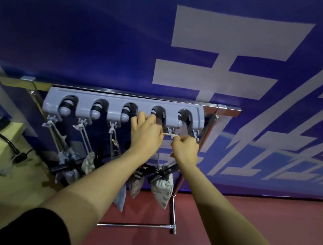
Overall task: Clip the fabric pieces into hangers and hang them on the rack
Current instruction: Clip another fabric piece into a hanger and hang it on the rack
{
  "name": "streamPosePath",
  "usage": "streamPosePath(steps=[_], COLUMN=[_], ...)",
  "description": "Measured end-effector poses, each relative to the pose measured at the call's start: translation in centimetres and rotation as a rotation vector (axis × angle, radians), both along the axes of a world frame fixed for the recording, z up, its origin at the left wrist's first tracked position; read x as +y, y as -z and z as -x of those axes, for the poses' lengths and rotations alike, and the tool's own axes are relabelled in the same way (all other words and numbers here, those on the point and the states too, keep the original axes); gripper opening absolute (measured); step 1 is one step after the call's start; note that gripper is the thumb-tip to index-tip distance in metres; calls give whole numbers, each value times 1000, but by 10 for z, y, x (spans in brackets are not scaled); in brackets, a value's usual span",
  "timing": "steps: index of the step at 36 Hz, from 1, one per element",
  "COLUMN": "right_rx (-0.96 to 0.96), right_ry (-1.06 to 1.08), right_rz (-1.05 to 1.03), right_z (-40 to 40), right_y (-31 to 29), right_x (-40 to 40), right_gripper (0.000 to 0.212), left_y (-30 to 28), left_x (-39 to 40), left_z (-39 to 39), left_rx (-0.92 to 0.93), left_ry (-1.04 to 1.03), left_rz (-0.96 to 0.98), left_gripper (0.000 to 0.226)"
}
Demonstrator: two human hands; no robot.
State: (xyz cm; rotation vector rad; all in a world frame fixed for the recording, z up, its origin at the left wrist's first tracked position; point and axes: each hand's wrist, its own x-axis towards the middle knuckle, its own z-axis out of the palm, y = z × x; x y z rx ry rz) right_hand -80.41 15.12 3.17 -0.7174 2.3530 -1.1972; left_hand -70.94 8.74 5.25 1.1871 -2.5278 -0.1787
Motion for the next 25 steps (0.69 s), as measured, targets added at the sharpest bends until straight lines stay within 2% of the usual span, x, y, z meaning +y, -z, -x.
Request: streamPosePath(steps=[6,9,14,17,25], right_rx=[-7,4,64,61,55], right_ry=[-135,-191,-96,-113,-179], right_rz=[-47,-52,-93,-100,-58], right_z=[3,-4,-26,-47,-142], right_y=[2,1,-1,-6,-25], right_x=[5,11,19,24,28], right_gripper=[37,18,12,28,34], left_y=[10,12,9,2,-17], left_x=[7,10,22,27,32], left_z=[-6,-18,-52,-78,-179], left_rx=[-81,2,123,154,202], left_ry=[55,57,95,130,12], left_rz=[43,19,-52,-65,-196], left_gripper=[26,25,30,33,27])
